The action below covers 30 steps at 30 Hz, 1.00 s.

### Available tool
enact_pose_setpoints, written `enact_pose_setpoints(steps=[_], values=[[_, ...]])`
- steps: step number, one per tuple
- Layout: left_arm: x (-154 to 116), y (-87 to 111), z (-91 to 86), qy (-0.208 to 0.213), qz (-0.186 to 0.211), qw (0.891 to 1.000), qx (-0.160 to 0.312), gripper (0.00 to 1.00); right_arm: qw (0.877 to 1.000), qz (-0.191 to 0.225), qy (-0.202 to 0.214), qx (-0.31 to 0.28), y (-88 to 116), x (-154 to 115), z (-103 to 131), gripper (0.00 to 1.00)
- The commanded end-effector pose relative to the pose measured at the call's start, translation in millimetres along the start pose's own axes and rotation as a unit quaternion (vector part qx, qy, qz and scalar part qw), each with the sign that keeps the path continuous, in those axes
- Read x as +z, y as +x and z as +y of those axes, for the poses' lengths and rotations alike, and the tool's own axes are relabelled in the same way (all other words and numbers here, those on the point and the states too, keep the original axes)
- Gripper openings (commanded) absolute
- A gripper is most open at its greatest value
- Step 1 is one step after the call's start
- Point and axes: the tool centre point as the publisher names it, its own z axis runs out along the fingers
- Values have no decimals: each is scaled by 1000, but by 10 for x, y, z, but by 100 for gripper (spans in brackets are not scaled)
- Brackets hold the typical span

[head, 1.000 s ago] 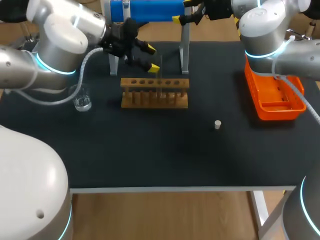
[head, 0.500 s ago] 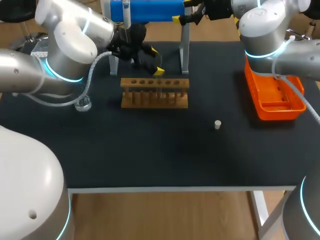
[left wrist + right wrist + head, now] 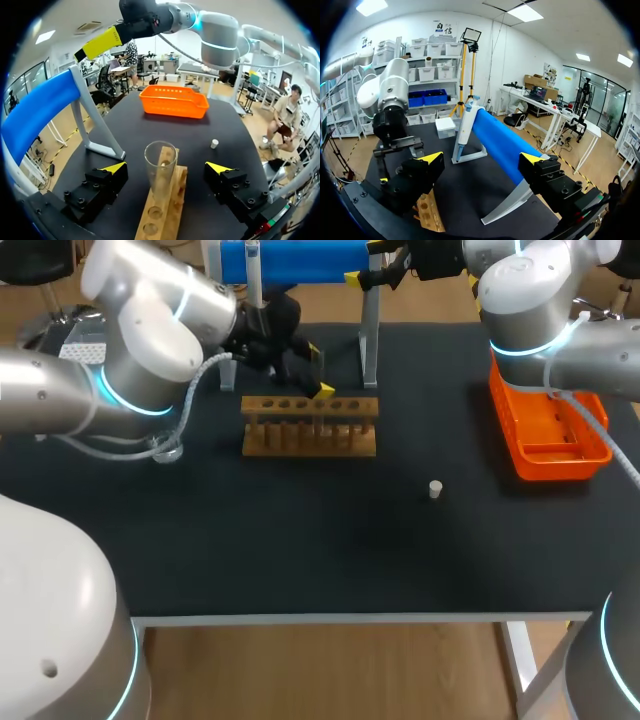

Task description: Invert the test tube, pick up the pipette, mount the tip to pipette, aspirate from beaker and dispense into the tube, eject the tip, return the pipette, and cap with the stopper.

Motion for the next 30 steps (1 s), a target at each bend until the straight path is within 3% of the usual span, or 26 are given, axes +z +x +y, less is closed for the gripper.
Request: enact_pose_setpoints(steps=[1, 30], values=[[25, -45, -21, -6, 5, 1000, 0, 100, 1000, 2, 2, 0, -7, -8, 6, 100], [32, -49, -9, -7, -7, 1000, -2, 100, 1000, 1, 1, -6, 5, -61, 31, 100]])
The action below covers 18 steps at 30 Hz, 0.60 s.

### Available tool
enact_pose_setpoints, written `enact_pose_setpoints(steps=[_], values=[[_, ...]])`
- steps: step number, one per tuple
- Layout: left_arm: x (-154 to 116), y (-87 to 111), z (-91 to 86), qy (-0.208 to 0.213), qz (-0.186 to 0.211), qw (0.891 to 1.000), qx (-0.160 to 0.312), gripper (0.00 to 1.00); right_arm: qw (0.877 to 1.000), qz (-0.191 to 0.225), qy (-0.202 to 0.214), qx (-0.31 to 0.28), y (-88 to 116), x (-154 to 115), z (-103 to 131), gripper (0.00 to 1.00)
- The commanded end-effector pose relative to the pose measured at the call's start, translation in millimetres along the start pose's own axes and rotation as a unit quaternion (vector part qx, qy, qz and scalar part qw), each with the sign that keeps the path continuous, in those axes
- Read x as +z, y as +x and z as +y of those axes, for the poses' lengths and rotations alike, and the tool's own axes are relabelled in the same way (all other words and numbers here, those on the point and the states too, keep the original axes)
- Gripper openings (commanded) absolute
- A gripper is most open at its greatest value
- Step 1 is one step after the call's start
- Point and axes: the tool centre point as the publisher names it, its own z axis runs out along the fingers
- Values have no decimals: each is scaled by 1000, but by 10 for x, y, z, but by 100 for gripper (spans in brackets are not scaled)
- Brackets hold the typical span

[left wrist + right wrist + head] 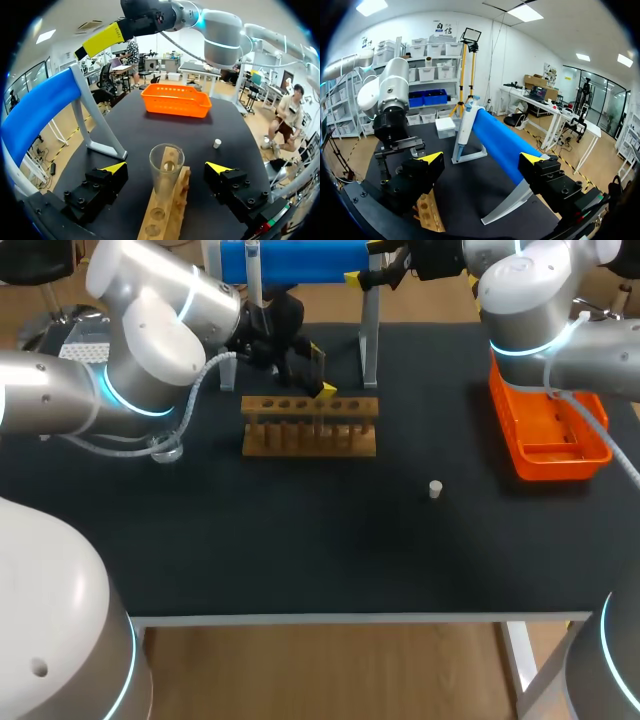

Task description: Invert the test tube, pick up the pipette, mount the tip to pipette, aspirate from beaker and dispense into the tube, eject the tip, return the pipette, and cap with the stopper.

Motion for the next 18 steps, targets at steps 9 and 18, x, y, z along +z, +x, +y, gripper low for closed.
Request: enact_pose_setpoints(steps=[9, 18], values=[[1, -9, -5, -2, 2, 1000, 0, 100, 999, -20, 34, -10, 224, -1064, -553, 100], [1, -9, -5, -2, 2, 1000, 0, 100, 994, -54, 89, 31, 711, -1855, -1456, 100]])
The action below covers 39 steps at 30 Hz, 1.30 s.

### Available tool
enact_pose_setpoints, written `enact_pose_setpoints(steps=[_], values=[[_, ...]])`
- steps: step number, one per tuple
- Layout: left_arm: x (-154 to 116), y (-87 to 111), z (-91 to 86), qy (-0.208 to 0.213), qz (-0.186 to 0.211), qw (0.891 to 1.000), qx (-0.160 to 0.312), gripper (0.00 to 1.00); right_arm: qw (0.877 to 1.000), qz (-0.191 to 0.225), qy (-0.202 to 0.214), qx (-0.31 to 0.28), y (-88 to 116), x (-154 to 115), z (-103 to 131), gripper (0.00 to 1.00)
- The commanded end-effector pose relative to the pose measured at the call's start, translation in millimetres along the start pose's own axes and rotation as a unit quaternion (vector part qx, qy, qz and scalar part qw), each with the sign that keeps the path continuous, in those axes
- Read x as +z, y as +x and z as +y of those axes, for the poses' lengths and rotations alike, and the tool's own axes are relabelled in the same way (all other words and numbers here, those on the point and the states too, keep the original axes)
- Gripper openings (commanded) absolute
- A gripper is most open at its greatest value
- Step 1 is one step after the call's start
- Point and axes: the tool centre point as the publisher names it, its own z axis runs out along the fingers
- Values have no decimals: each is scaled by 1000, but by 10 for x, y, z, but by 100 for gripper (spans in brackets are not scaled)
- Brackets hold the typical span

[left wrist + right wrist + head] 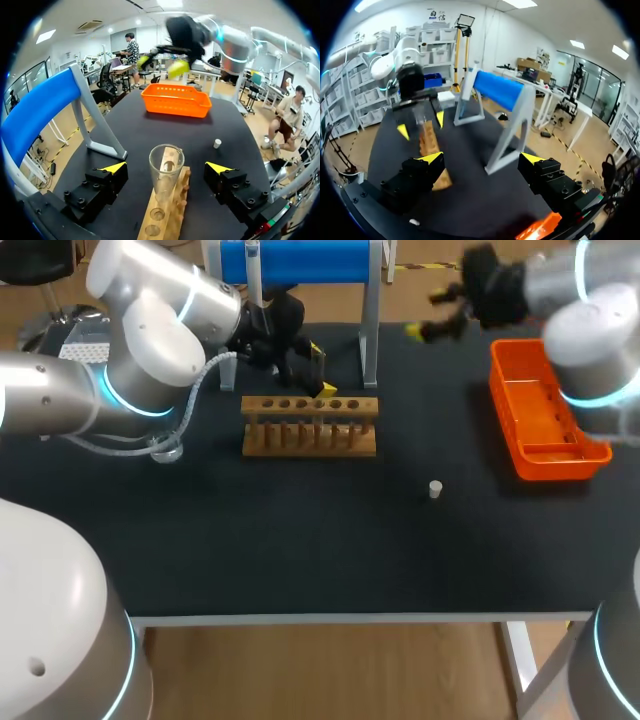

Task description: Invert the test tube, pick up the pipette, mount the tip to pipette, aspirate from beaker and dispense into the tube, eject the tip, return the pipette, and cap with the stopper.

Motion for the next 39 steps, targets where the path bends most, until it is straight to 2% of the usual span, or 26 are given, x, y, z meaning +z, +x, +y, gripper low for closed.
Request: enact_pose_setpoints(steps=[1, 6, 16, 37, 39], values=[[-2, -10, -3, -1, 2, 1000, 0, 100, 1000, -22, 4, 5, 428, -805, -484, 100], [-2, -10, -3, -1, 2, 1000, 0, 100, 1000, -1, 15, 16, 781, -970, -807, 100], [-2, -10, -3, -1, 2, 1000, 0, 100, 998, 62, 23, 0, 1178, -974, -1229, 100], [-2, -10, -3, -1, 2, 1000, 0, 100, 998, 62, 23, 0, 1178, -974, -1229, 100], [-2, -10, -3, -1, 2, 1000, 0, 100, 998, 62, 25, -6, 1256, -925, -1311, 100]])
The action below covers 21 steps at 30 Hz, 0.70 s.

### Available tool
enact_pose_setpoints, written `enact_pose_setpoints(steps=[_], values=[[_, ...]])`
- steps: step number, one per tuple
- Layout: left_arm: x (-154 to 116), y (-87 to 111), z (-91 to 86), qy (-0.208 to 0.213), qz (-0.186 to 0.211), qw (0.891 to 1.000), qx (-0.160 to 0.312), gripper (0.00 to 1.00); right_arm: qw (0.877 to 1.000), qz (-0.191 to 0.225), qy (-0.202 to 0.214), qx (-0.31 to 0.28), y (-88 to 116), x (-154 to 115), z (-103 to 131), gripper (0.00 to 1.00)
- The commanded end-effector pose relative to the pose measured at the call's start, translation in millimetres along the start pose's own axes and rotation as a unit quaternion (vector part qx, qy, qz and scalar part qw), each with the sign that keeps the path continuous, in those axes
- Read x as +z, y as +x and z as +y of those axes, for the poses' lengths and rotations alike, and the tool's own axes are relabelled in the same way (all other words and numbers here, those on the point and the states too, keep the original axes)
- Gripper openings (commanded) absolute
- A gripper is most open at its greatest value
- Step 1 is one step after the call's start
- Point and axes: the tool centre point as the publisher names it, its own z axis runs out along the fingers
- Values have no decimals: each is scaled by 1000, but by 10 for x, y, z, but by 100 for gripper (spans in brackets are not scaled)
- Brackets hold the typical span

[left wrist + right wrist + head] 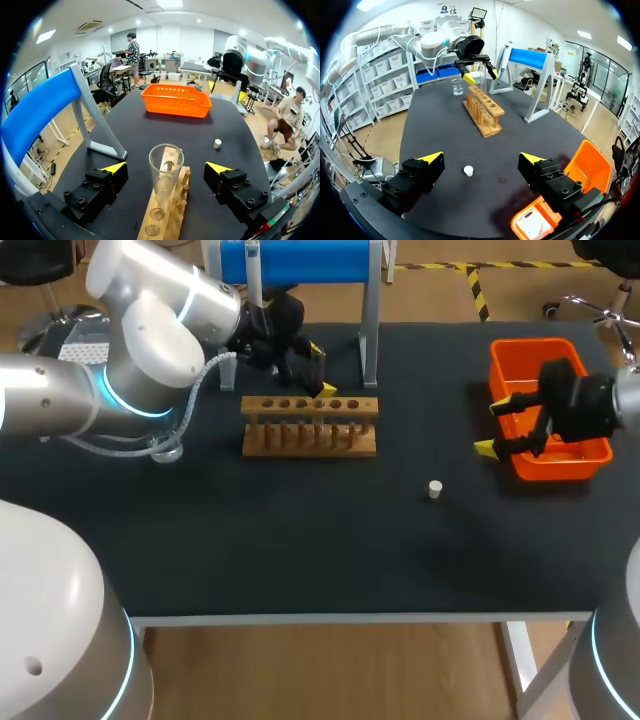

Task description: Invert the test tube, pick up the pipette, mount the tip to pipette, aspirate from beaker and dispense into the tube, eject the tip, return the pipette, and cap with the stopper.

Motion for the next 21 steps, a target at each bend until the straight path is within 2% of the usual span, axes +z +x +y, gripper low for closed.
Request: enact_pose_setpoints(steps=[1, 9, 17, 21], values=[[-2, -11, -4, -2, 2, 1000, 0, 100, 1000, -2, 2, -5, 96, 82, -118, 100], [-2, -11, -4, -2, 2, 1000, 0, 100, 1000, 6, -1, -12, 271, 329, -369, 100], [-2, -11, -4, -2, 2, 1000, 0, 100, 1000, 3, -4, -9, 328, 490, -437, 100], [-2, -11, -4, -2, 2, 1000, 0, 100, 1000, -2, 17, -17, 359, 604, -505, 100]])
